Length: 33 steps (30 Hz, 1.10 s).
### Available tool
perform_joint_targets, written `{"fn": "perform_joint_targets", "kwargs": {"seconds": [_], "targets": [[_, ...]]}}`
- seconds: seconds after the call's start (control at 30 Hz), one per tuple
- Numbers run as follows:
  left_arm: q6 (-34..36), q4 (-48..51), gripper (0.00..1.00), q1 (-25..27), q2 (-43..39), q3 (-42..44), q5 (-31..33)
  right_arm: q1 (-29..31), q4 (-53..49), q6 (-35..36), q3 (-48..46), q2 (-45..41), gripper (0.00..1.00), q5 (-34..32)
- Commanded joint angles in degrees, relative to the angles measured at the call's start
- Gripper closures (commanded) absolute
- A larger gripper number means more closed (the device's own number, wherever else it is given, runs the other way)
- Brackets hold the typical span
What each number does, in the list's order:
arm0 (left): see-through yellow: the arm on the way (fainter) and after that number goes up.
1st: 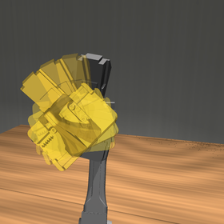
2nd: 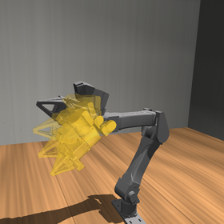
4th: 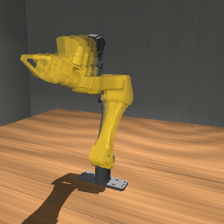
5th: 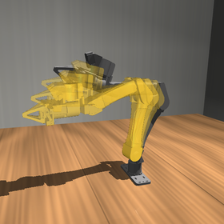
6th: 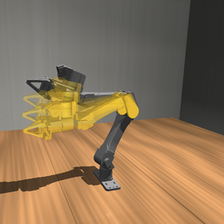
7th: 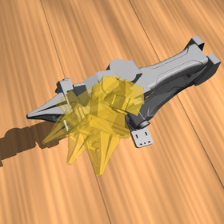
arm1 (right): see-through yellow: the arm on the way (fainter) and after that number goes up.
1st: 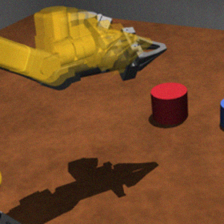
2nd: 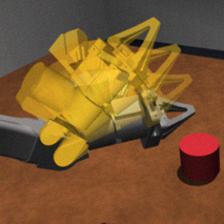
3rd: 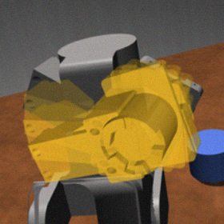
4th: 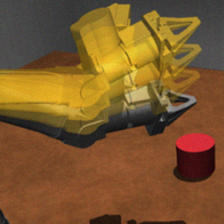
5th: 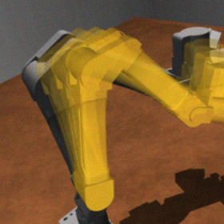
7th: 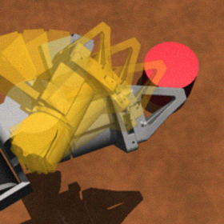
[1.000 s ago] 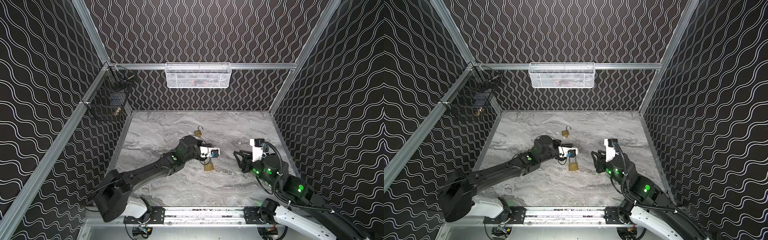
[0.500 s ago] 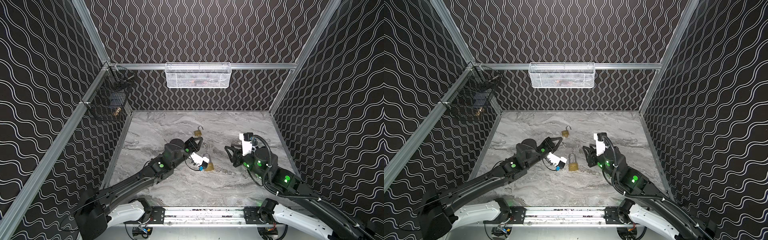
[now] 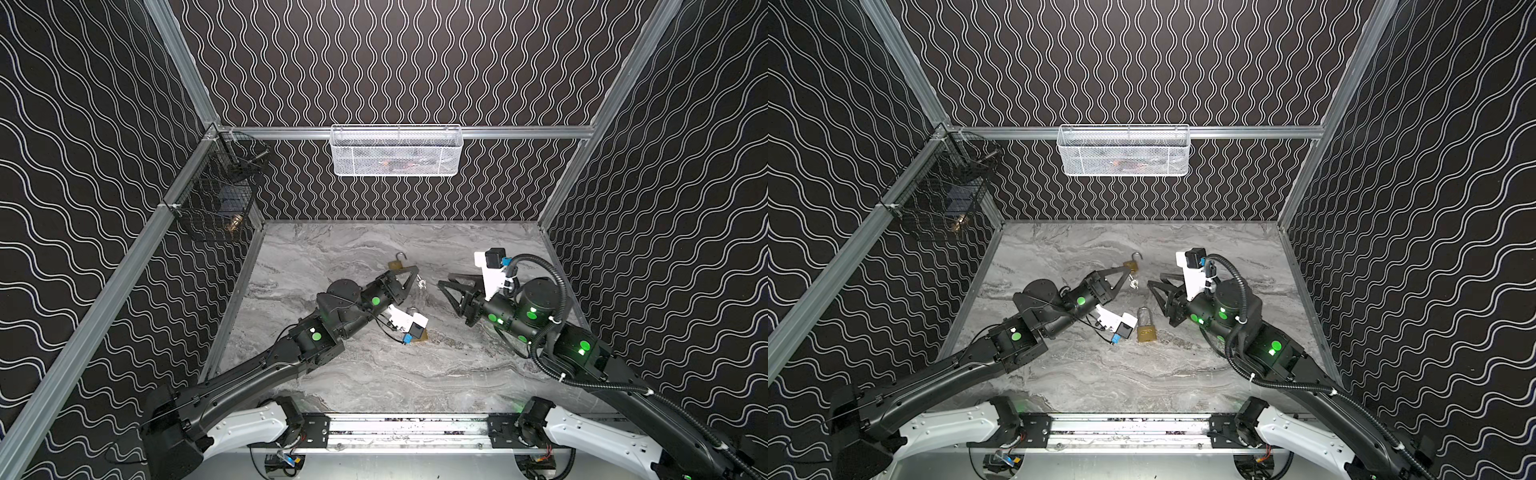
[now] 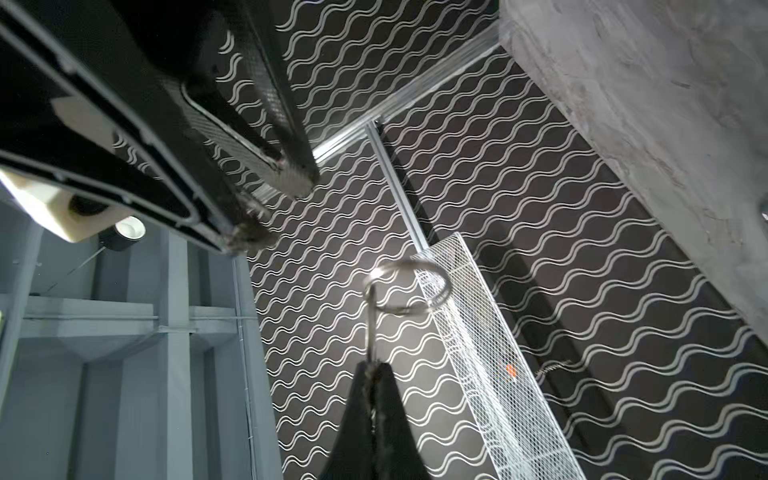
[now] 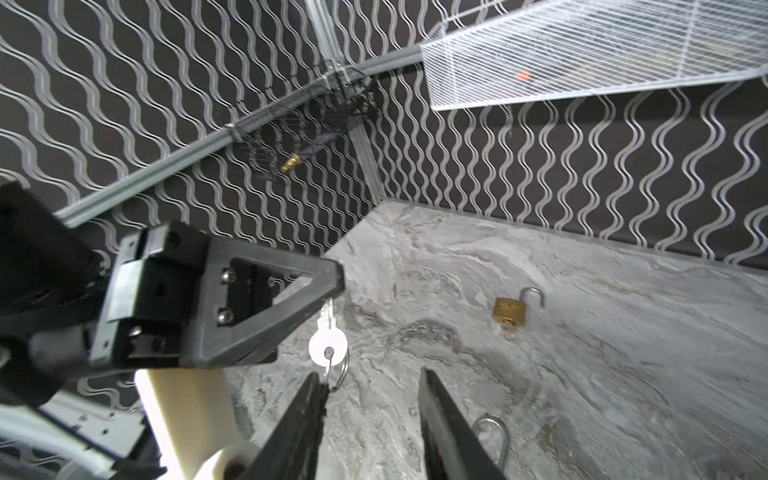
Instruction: Unlock with the key
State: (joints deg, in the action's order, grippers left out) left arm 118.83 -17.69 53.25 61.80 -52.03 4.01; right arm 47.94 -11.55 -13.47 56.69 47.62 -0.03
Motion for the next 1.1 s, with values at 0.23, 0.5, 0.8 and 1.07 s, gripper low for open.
{"fn": "perform_joint_targets", "kwargs": {"seconds": [0.23,0.5,0.8,1.07], "targets": [[14.9,1.1,1.0,1.8,2.1,-10.9,-10.8,0.0,-9.4,5.4,12.5,-4.9,0.56,3.7],[15.6,-2.3,1.0,1.8,-2.6,-6.1,-28.9,0.0,-11.6,6.6,14.0,-7.5,0.57,8.8],[19.1,-6.2,1.0,1.7,-2.8,-3.7,-36.5,0.1,-14.4,3.9,12.0,-7.3,0.6,14.9],[22.1,-11.9,1.0,1.6,-0.4,-3.1,-38.0,0.0,-9.0,-1.4,9.6,-7.2,0.6,23.1]]}}
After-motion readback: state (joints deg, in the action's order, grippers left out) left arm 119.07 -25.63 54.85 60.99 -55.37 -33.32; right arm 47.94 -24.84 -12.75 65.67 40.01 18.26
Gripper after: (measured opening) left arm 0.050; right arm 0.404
